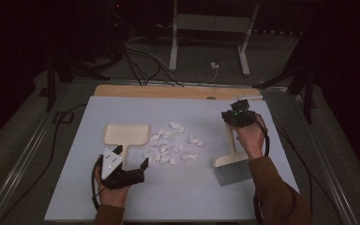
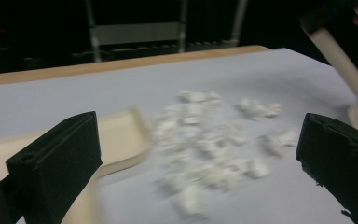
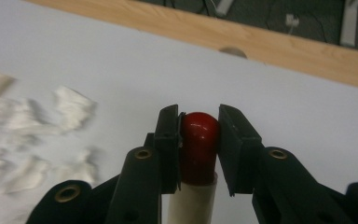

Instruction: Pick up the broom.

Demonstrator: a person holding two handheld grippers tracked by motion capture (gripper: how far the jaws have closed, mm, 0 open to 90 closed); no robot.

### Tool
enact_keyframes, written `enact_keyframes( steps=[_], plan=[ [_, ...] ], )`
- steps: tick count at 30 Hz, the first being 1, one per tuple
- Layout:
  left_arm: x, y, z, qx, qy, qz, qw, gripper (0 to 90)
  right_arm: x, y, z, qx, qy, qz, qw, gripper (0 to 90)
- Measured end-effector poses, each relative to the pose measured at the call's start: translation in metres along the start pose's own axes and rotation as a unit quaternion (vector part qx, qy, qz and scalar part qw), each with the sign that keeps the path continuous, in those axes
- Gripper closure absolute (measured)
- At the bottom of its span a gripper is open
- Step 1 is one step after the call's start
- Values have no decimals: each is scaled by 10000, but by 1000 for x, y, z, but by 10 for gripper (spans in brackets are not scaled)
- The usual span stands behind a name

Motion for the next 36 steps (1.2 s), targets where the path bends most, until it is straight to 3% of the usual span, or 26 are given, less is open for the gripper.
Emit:
enact_keyframes(
  steps=[1, 2, 3, 6, 11, 12, 17, 20, 21, 24, 27, 30, 31, 32, 33, 34, 35, 36],
  plan=[
    [-1, -9, 5, 86, 35, 36, 10000, 7, -2, 3, -4, -44, -64, -15, 10000, 715],
    [-1, -9, 5, 86, 35, 36, 10000, 9, -3, 6, -8, -98, -97, -36, 9999, 714],
    [-3, -24, 15, 252, 72, 97, 9996, 10, -4, 10, -12, -151, -136, -37, 9998, 715],
    [-6, -43, 29, 455, 114, 90, 9989, 18, -9, 19, -21, -236, -283, -94, 9993, 715],
    [-10, -64, 45, 734, 198, 113, 9970, 39, -15, 29, -29, -322, -436, -127, 9985, 715],
    [-10, -73, 52, 918, 281, 93, 9953, 53, -17, 35, -33, -403, -504, -127, 9978, 715],
    [-8, -88, 66, 1209, 426, 52, 9917, 102, -21, 51, -42, -563, -636, -194, 9962, 715],
    [-7, -102, 76, 1481, 526, -45, 9876, 138, -22, 58, -43, -611, -623, -251, 9959, 715],
    [-7, -112, 83, 1587, 620, -25, 9854, 172, -23, 64, -45, -633, -647, -309, 9954, 715],
    [-7, -128, 93, 1764, 733, 38, 9816, 219, -26, 73, -47, -714, -710, -348, 9943, 715],
    [-5, -133, 99, 1819, 875, 74, 9794, 288, -27, 81, -50, -792, -755, -379, 9933, 715],
    [1, -138, 107, 2010, 1045, -96, 9740, 384, -29, 87, -54, -851, -801, -401, 9923, 715],
    [4, -140, 110, 2187, 1140, -238, 9688, 419, -29, 88, -55, -876, -818, -411, 9919, 714],
    [4, -140, 110, 2187, 1140, -238, 9688, 453, -30, 89, -57, -895, -844, -421, 9915, 714],
    [6, -143, 111, 2398, 1249, -450, 9617, 498, -31, 89, -58, -903, -871, -413, 9912, 714],
    [7, -144, 111, 2499, 1282, -526, 9583, 540, -31, 89, -59, -926, -910, -411, 9907, 713],
    [7, -144, 111, 2499, 1282, -526, 9583, 575, -31, 90, -59, -975, -910, -412, 9902, 713],
    [5, -144, 111, 2662, 1257, -628, 9536, 638, -31, 89, -59, -989, -933, -389, 9900, 712]
  ],
)
Point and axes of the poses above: each handheld gripper's, and its own axes: z roughly forward along the jaws, x roughly out of its underside, y roughly to its left, the point moved 10 cm from there along z, roughly forward along the jaws, and after that the axes turned 4 degrees about z, right-handed, at the moved point
